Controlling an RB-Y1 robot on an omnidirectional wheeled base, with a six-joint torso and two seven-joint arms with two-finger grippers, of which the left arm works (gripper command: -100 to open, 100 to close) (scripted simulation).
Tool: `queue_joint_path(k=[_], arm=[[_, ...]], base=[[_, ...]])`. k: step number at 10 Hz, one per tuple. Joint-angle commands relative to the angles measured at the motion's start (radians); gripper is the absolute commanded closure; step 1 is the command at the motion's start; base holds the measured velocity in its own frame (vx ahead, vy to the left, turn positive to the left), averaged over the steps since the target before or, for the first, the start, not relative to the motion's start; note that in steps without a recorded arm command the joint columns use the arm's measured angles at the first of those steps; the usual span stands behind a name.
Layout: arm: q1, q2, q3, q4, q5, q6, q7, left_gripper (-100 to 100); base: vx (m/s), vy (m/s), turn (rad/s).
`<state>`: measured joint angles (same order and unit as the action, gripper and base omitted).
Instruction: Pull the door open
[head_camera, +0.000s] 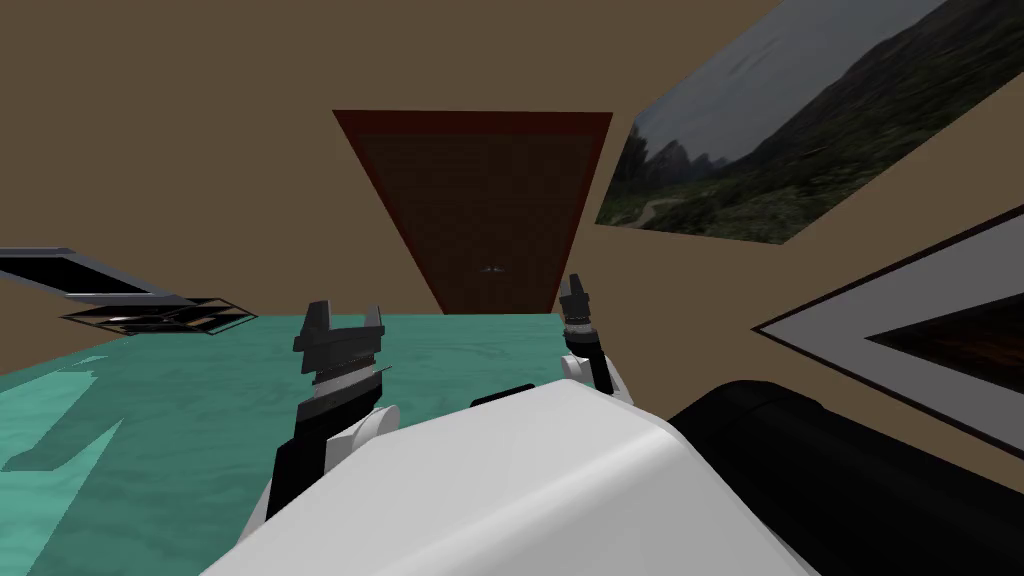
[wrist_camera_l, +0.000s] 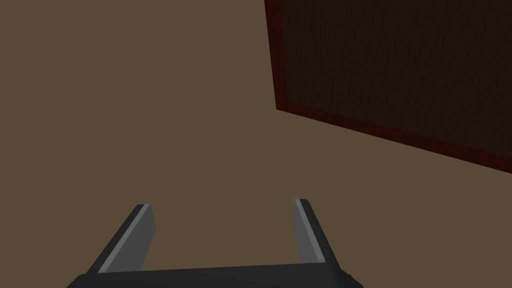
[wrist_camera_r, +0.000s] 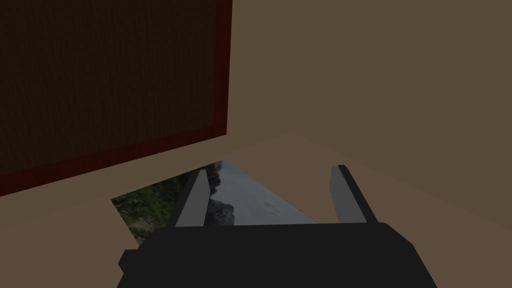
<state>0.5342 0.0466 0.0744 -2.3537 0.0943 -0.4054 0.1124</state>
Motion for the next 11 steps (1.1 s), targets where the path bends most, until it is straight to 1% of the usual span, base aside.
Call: queue_joint_path(k=[1,4,6,11], arm=[[-0.009,0.007,0.000,0.033,0.000,-0.009,0.002,-100],[-0.022,0.016,0.000,0.081,-0.001,-0.022,0.005,-100],[-0.036,0.026,0.000,0.136,-0.002,-0.037,0.008,-100],[-0.058,0.039,0.000,0.216,-0.003,-0.058,0.013,-100]], base=[[0.062,-0.004,-0.055],[0.134,-0.018,-0.041],[0.138,-0.020,-0.062],[0.094,-0.014,-0.037]])
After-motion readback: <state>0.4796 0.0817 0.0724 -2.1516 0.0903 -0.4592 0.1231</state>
